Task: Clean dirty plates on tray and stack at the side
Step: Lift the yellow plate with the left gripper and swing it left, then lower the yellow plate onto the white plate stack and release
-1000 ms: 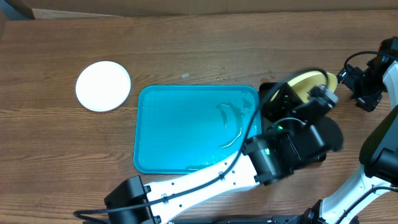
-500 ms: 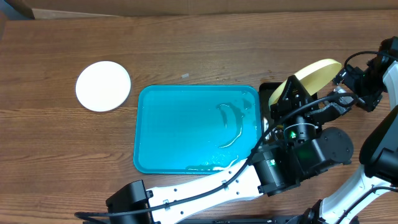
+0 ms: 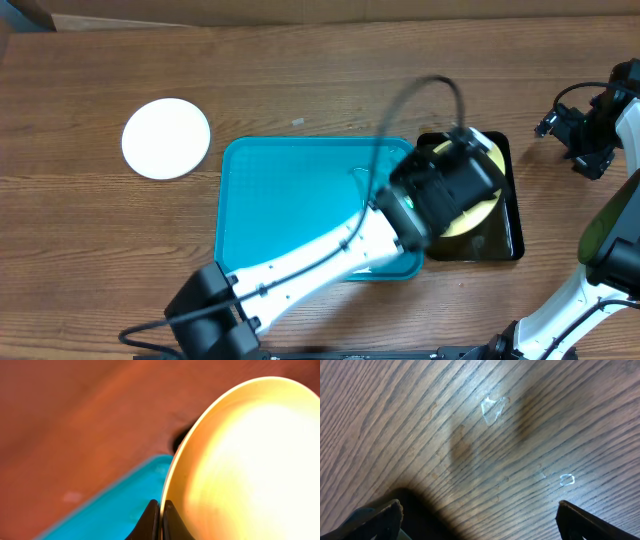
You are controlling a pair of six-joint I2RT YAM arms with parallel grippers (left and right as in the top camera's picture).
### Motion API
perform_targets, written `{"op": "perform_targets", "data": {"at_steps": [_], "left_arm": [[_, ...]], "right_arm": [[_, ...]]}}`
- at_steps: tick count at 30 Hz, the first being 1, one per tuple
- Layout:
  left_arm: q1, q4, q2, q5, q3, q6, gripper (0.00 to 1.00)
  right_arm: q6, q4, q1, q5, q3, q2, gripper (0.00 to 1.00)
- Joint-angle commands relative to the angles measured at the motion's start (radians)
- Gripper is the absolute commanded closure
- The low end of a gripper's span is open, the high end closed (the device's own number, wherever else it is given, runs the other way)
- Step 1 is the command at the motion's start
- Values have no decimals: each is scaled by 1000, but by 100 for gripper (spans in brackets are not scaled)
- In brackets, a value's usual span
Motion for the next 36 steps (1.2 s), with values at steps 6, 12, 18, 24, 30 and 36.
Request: {"op": "perform_targets", "data": {"at_steps": [6, 12, 18, 24, 30, 36], "left_arm": [[407, -50, 9, 748, 6, -176, 96], [756, -179, 9, 807, 6, -176, 96], [1123, -314, 9, 799, 6, -149, 96], [1403, -311, 11, 749, 6, -147, 96], [1526, -283, 11, 583, 6, -146, 95], [1548, -244, 32, 541, 6, -147, 96]], "right_arm": [[4, 4, 3, -1, 16, -35, 0], [4, 4, 3, -1, 16, -35, 0], [4, 4, 3, -1, 16, -35, 0], [4, 4, 3, -1, 16, -35, 0], [4, 4, 3, -1, 16, -35, 0], [4, 4, 2, -1, 16, -35, 0]]}}
